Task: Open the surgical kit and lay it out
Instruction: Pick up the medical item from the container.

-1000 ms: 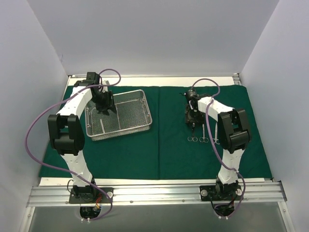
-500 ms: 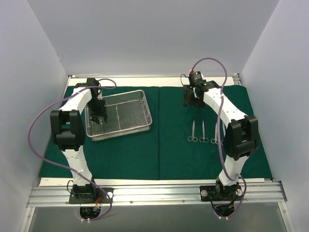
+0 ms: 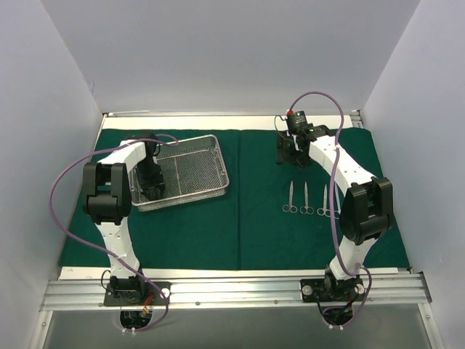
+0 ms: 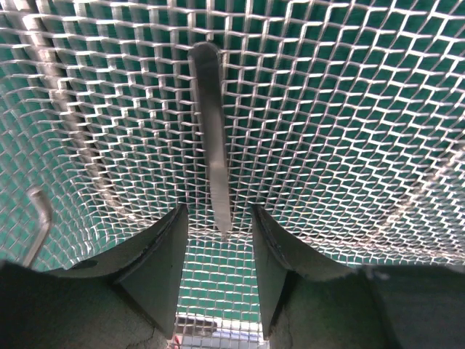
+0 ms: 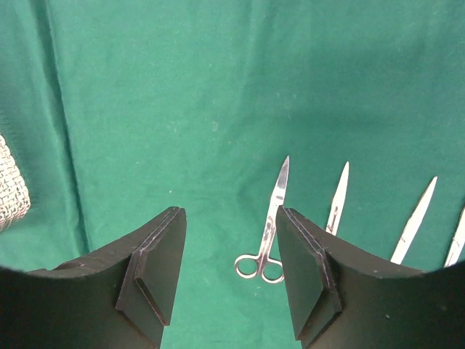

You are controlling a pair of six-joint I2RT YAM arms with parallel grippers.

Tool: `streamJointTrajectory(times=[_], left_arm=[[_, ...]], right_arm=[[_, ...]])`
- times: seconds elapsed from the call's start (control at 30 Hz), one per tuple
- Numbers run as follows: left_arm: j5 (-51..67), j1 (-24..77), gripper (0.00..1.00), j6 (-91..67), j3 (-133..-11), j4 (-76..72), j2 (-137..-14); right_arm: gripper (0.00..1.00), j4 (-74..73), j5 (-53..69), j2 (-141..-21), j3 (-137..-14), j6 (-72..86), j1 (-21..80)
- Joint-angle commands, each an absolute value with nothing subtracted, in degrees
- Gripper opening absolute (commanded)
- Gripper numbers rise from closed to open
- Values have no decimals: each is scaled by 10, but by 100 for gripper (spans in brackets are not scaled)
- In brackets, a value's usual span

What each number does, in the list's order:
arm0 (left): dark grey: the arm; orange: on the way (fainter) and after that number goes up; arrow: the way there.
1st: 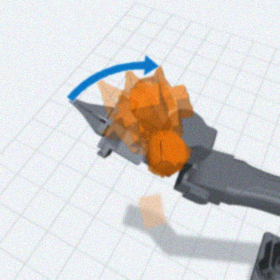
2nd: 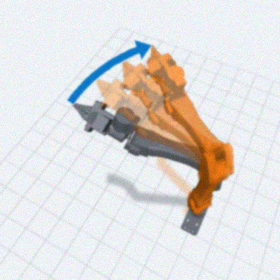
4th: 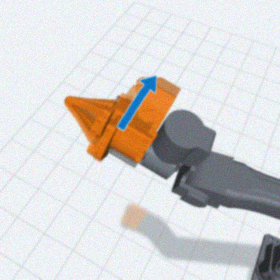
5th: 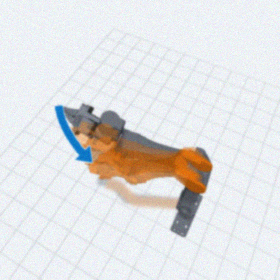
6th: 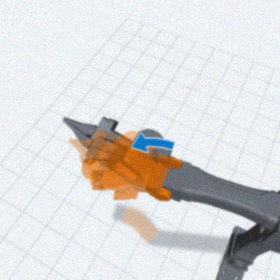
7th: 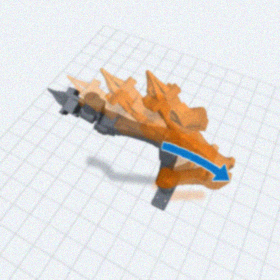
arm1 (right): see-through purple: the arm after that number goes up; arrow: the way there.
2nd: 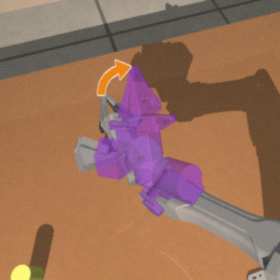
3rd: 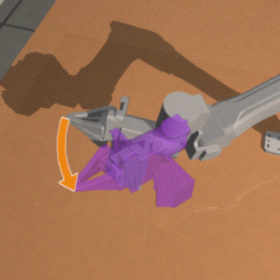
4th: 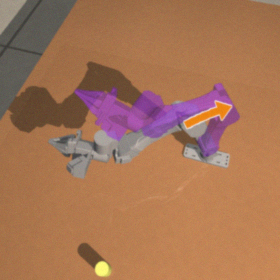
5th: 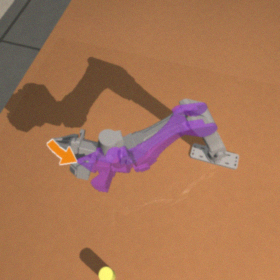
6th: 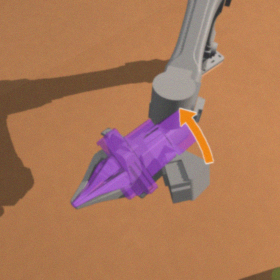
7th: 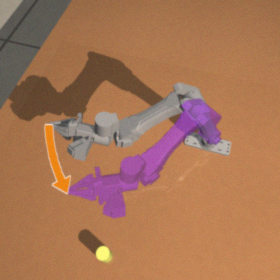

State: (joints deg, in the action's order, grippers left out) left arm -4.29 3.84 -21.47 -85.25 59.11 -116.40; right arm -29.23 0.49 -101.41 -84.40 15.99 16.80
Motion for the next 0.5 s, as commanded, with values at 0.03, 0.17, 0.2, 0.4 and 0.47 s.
streamJointTrajectory(times=[0.03,0.17,0.2,0.4,0.47], left_arm=[[-54,49,48,-237,-851,555,-1211],[-54,41,41,-235,-848,545,-1224],[-54,40,33,-233,-848,544,-1223],[-44,39,15,-217,-856,542,-1229],[-37,40,4,-212,-869,544,-1227]], right_arm=[[53,-301,9,-965,-837,157,164],[53,-305,2,-954,-832,159,164],[53,-306,1,-949,-831,159,164],[53,-306,2,-938,-817,167,165],[53,-308,2,-940,-818,168,166]])
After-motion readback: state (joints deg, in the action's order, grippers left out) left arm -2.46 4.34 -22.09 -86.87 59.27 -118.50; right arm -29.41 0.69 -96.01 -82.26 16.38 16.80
